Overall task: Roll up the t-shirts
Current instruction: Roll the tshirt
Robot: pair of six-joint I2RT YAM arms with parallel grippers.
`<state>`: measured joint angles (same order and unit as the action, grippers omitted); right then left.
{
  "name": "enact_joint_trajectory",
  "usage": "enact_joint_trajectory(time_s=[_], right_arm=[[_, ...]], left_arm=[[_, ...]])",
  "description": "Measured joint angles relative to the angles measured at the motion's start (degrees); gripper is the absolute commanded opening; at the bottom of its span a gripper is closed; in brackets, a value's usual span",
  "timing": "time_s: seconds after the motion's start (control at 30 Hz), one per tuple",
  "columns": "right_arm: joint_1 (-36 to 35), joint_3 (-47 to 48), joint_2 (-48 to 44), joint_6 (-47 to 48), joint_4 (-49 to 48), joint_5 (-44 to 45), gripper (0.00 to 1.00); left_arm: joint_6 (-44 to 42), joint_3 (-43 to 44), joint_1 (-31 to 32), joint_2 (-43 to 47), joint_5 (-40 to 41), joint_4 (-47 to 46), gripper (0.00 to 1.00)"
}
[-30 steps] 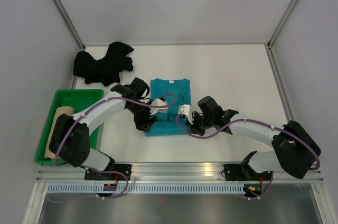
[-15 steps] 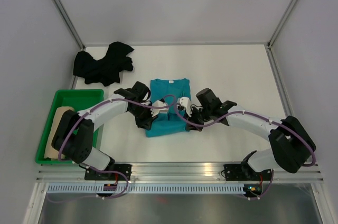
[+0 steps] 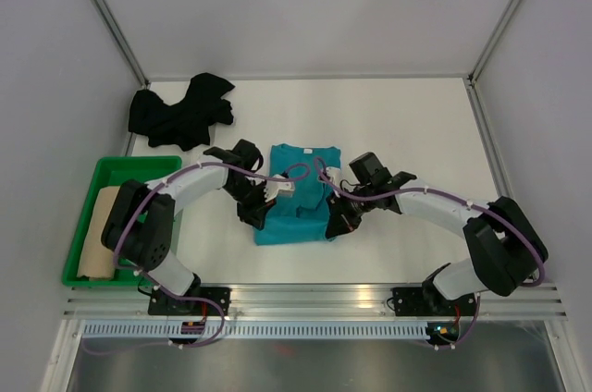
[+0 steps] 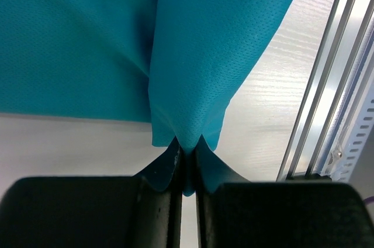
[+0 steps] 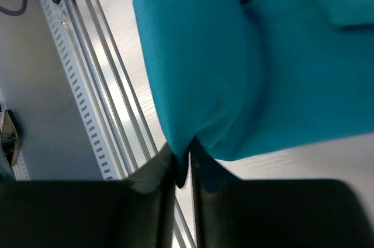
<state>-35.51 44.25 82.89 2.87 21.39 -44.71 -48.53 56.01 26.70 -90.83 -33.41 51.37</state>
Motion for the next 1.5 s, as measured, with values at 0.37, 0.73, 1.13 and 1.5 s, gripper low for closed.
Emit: enact_joint_trajectory(time_s=[0.37,0.73,1.13,1.5], right_arm=[[7.34,-6.69,-4.87,-8.33,-4.74,7.04,0.48],[7.19,-16.04,-10.08,-19.32,-24.09,9.81,0.53],[7.13,-17.07,-2.27,-25.81,-34.01,17.42,0.06],[7.13,-17.38,1.05,-26.36,-34.10,21.57,0.06]], left_arm=[[0.15,5.92,-0.02,-8.81,-0.26,-0.57,0.21],[1.18,7.06,-0.02,-9.94,0.33,-1.27,0.31],[5.20,7.45,-0.20,-10.38,1.97,-4.28,0.32],[9.01,7.45,-0.39,-10.73,6.95,-8.07,0.33]])
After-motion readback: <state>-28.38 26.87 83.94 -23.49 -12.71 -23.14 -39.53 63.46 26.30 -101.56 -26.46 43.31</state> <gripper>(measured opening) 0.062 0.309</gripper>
